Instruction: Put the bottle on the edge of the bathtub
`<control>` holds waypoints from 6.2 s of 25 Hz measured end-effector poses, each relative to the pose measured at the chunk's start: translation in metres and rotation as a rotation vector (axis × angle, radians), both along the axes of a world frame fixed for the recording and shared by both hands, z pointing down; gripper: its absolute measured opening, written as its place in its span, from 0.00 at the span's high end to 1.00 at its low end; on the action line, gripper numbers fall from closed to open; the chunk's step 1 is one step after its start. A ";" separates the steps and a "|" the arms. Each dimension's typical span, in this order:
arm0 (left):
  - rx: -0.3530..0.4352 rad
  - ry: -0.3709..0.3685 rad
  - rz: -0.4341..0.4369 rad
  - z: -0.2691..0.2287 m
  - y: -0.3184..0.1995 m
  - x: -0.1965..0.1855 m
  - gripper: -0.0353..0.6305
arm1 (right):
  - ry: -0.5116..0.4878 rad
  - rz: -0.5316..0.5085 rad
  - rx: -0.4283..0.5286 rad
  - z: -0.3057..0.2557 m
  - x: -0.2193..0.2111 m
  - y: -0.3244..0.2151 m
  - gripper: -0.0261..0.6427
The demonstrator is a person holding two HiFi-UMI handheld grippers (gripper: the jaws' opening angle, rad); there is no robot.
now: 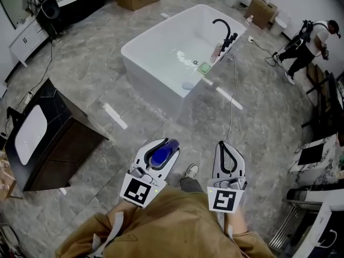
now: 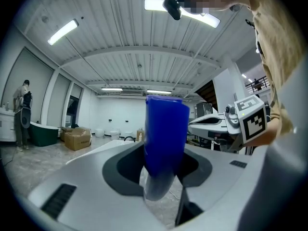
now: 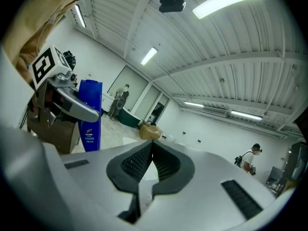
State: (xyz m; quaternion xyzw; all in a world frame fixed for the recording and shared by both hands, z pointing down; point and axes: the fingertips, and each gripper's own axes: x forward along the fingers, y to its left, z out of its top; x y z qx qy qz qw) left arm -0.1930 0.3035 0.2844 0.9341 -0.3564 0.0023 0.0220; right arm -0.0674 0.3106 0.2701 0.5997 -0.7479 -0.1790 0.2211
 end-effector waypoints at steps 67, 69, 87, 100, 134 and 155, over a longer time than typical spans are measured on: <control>-0.086 -0.121 -0.161 0.032 -0.387 0.179 0.71 | -0.179 -0.067 -0.054 0.031 0.210 -0.390 0.96; -0.098 -0.127 -0.149 0.042 -0.397 0.177 0.71 | -0.180 -0.052 -0.063 0.038 0.208 -0.397 0.96; -0.189 -0.175 -0.063 0.156 -0.487 0.185 0.71 | -0.211 0.060 -0.212 0.148 0.194 -0.458 0.96; -0.181 -0.227 -0.009 0.238 -0.551 0.210 0.71 | -0.239 0.151 -0.310 0.215 0.202 -0.477 0.96; -0.268 -0.298 0.080 0.398 -0.613 0.259 0.71 | -0.240 0.237 -0.428 0.328 0.223 -0.498 0.96; -0.237 -0.379 0.127 0.416 -0.611 0.269 0.71 | -0.243 0.260 -0.435 0.337 0.228 -0.506 0.96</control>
